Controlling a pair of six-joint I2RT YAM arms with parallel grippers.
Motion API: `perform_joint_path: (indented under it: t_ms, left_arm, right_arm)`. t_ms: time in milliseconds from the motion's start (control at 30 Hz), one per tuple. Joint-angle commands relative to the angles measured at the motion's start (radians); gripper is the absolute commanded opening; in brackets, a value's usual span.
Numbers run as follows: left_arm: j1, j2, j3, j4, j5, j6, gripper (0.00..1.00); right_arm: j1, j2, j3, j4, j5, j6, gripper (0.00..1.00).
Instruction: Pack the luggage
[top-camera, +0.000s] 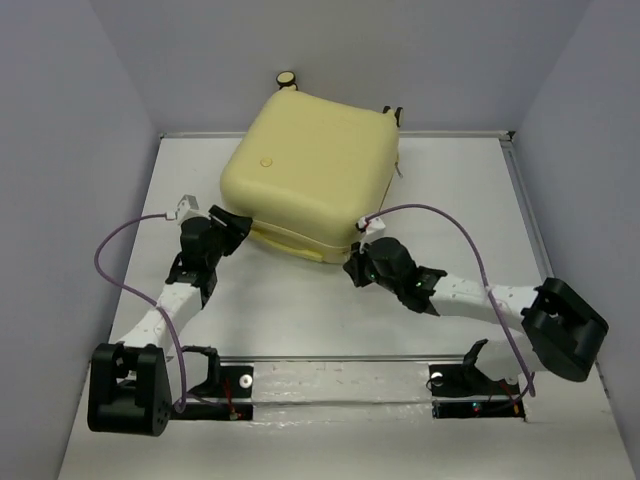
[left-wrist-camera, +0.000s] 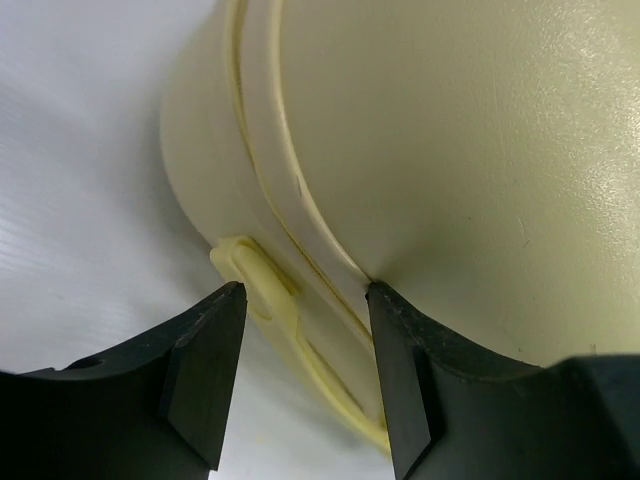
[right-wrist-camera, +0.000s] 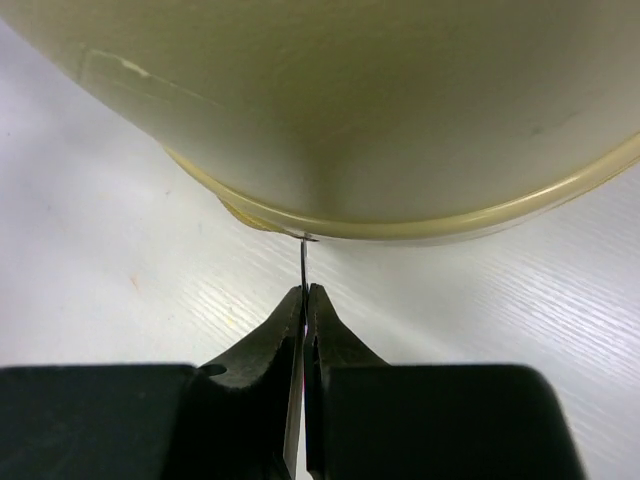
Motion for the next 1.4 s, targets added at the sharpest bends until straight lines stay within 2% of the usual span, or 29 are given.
perform_joint_path:
  t_ms: [0,333,400,500,533,567,600,667,867,900,967,1000,1033,1067,1100,1133,1167,1233,1367]
  left_arm:
    - [-0.067,-0.017,-0.029,0.084,0.199,0.019,0.63]
    - [-0.256,-0.075,-0.167,0.085,0.026,0.044,0.60]
    - [-0.285,-0.069,-0.189,0.099,0.010,0.052,0.62]
    - [-0.399,-0.046,-0.189,0.152,-0.017,0.046,0.66]
    - [-0.420,-0.043,-0.189,0.173,-0.025,0.038,0.68]
    - [-0.433,-0.037,-0.192,0.196,-0.025,0.029,0.75]
    - [-0.437,-0.018,-0.193,0.253,-0.019,0.003,0.80]
    - [-0.437,0.011,-0.192,0.306,-0.013,-0.013,0.83]
    - [-0.437,0.179,-0.134,0.452,-0.017,-0.046,0.81]
    - [-0.437,0.222,-0.126,0.456,-0.061,-0.049,0.80]
    - [-0.435,0.267,-0.104,0.467,-0.083,-0.072,0.76]
    - [-0.435,0.304,-0.101,0.508,-0.085,-0.082,0.70]
    - [-0.435,0.319,-0.098,0.531,-0.089,-0.091,0.70]
    - [-0.435,0.336,-0.097,0.550,-0.097,-0.105,0.63]
    - [-0.435,0.351,-0.089,0.571,-0.100,-0.115,0.54]
    - [-0.437,0.386,-0.084,0.616,-0.099,-0.126,0.23]
    - [-0.440,0.405,-0.078,0.630,-0.097,-0.132,0.09]
    - [-0.467,0.442,-0.069,0.668,-0.100,-0.157,0.06]
    - [-0.553,0.457,-0.078,0.714,-0.167,-0.189,0.06]
  right_arm:
    - [-0.109,-0.141,-0.045,0.061,-0.139,0.026,0.07]
    - [-0.119,-0.209,-0.158,0.027,-0.194,0.070,0.07]
    - [-0.119,-0.229,-0.180,0.029,-0.181,0.083,0.07]
    - [-0.119,-0.249,-0.188,0.029,-0.179,0.087,0.07]
    - [-0.119,-0.249,-0.186,0.027,-0.184,0.084,0.07]
    - [-0.119,-0.246,-0.183,0.039,-0.190,0.083,0.07]
    - [-0.119,-0.243,-0.185,0.046,-0.193,0.083,0.07]
    - [-0.119,-0.232,-0.185,0.049,-0.193,0.084,0.07]
    - [-0.119,-0.227,-0.203,0.082,-0.196,0.090,0.07]
    - [-0.119,-0.235,-0.208,0.084,-0.194,0.092,0.07]
    - [-0.119,-0.244,-0.209,0.089,-0.194,0.089,0.07]
    - [-0.119,-0.250,-0.211,0.089,-0.194,0.087,0.07]
    - [-0.119,-0.250,-0.211,0.089,-0.193,0.087,0.07]
    - [-0.119,-0.254,-0.211,0.089,-0.187,0.090,0.07]
    - [-0.119,-0.254,-0.209,0.090,-0.178,0.092,0.07]
    - [-0.088,-0.252,-0.205,0.092,-0.155,0.092,0.07]
    - [-0.070,-0.234,-0.183,0.092,-0.144,0.090,0.07]
    - [0.013,-0.191,-0.146,0.095,-0.096,0.081,0.07]
    - [0.188,0.014,0.030,0.093,-0.029,0.075,0.07]
